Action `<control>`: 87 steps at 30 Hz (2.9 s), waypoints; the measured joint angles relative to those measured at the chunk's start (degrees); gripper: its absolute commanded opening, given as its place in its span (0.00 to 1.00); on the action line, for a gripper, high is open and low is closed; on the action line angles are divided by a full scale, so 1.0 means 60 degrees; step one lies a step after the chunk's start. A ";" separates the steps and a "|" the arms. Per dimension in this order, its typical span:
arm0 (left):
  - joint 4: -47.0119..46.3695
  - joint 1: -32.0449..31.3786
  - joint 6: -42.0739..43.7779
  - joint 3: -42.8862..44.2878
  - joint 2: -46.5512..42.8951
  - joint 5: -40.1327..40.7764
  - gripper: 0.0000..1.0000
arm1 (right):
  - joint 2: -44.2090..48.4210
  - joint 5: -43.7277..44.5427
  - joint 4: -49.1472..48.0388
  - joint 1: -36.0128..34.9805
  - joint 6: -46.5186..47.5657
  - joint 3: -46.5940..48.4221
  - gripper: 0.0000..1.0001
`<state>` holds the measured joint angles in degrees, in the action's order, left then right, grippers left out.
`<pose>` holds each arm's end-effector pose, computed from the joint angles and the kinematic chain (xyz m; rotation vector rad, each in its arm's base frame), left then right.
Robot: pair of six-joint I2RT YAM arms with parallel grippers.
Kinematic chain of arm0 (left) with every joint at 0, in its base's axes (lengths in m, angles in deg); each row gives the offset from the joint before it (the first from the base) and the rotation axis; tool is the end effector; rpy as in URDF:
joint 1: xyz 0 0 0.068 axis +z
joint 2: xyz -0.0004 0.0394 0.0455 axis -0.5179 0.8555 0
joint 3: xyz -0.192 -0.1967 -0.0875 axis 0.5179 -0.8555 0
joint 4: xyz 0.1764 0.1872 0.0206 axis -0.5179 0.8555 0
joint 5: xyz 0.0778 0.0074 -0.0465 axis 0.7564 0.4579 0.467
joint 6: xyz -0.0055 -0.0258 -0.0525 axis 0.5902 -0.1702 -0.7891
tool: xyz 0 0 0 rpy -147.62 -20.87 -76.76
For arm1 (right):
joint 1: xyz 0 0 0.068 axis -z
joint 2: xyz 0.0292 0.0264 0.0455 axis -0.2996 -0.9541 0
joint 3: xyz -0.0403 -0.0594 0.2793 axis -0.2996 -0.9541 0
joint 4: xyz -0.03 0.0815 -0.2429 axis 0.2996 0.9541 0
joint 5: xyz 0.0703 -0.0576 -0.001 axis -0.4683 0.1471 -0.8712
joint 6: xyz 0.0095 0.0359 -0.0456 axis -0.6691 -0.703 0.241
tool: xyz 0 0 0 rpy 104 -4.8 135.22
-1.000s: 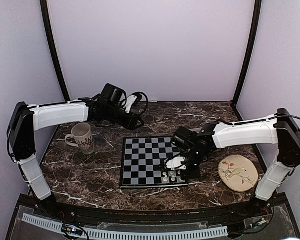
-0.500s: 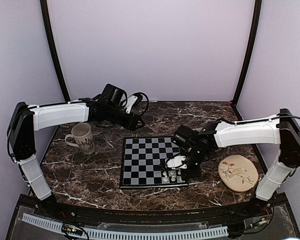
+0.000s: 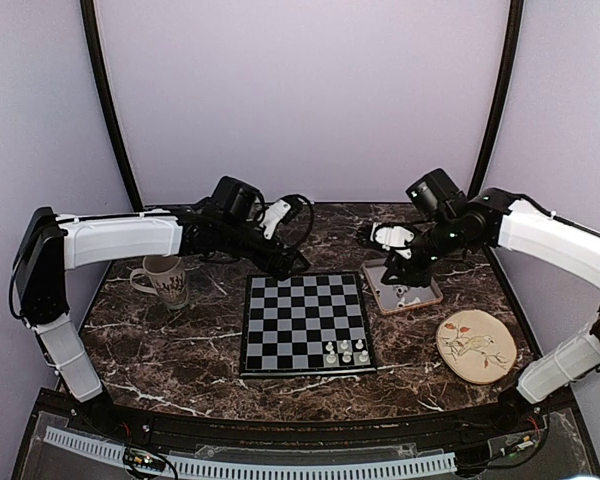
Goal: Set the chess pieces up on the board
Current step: Pick up the pawn from the storage box, then place the pawn on the chessboard.
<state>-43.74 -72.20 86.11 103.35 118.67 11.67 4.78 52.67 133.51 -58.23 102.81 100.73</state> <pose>0.3029 -0.2783 0.2795 0.9427 2.0069 -0.6794 0.2133 0.1919 0.3061 -1.6042 2.0124 0.2224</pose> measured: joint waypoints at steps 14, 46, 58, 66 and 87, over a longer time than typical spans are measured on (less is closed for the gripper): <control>-0.1355 -0.0616 -0.1137 0.0459 -0.0106 0.2226 0.99 | -0.1749 0.0831 -0.1512 0.3461 -0.1031 0.0346 0.44; -0.0692 -0.0521 -0.1169 0.1891 0.1636 0.0703 0.66 | -0.6215 0.0189 0.0135 0.3934 -0.1606 0.3166 0.15; -0.0517 -0.0521 -0.1275 0.1891 0.1636 0.0703 0.66 | -0.6273 -0.0018 0.0532 0.3934 -0.1763 0.3512 0.00; -0.0517 -0.0521 -0.1279 0.1865 0.1632 0.0747 0.66 | -0.6076 -0.0397 0.0718 0.3945 -0.1836 0.3891 0.00; 0.0073 0.0627 -0.2772 -0.0219 -0.0827 0.2160 0.65 | -0.4688 -0.0754 0.0729 -0.0280 -0.0896 0.3854 0.01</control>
<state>-43.30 -68.45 69.48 102.04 113.71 24.63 -23.35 48.14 137.89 -59.91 97.43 123.85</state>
